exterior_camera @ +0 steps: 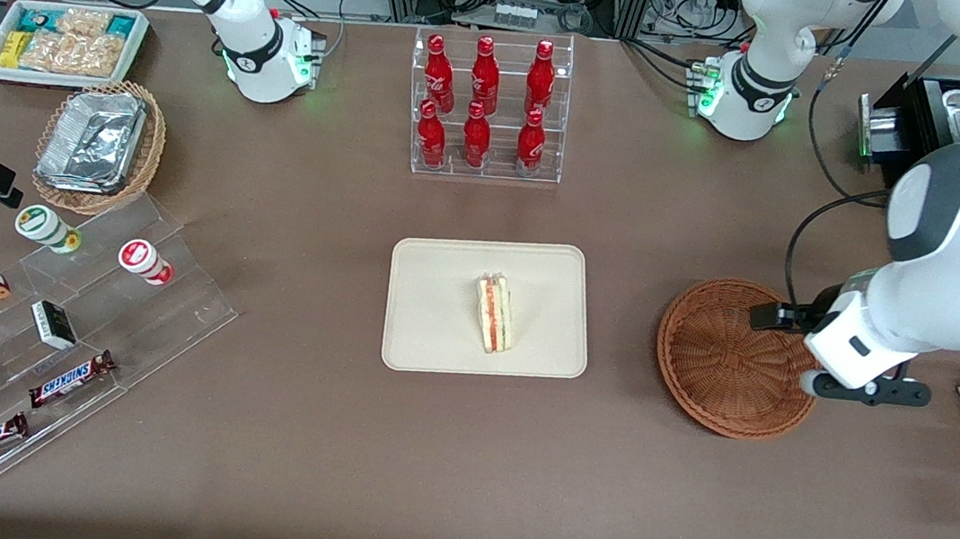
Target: Place sandwich from basket to tray
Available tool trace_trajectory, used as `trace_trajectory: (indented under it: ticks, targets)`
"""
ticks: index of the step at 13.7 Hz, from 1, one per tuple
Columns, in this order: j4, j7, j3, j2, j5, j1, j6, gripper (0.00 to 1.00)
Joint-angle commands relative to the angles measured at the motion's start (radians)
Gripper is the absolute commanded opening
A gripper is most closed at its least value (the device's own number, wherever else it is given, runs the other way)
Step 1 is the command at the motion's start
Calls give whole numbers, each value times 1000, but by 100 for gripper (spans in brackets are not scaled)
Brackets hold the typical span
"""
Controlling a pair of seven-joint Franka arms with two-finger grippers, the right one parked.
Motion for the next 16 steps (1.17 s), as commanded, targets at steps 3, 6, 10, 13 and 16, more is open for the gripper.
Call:
trace_trajectory:
  ticks: [3, 6, 10, 13, 16]
  targets:
    - [-35, 96, -3, -94, -7, 55, -44, 100]
    - [-41, 98, 2, -129, 9, 67, -56, 100]
    - [-42, 99, 69, -198, 10, 54, -67, 100]
    - [-41, 115, 147, -235, 13, -12, -86, 100]
    - [-41, 242, 192, -270, 13, -32, -141, 100]
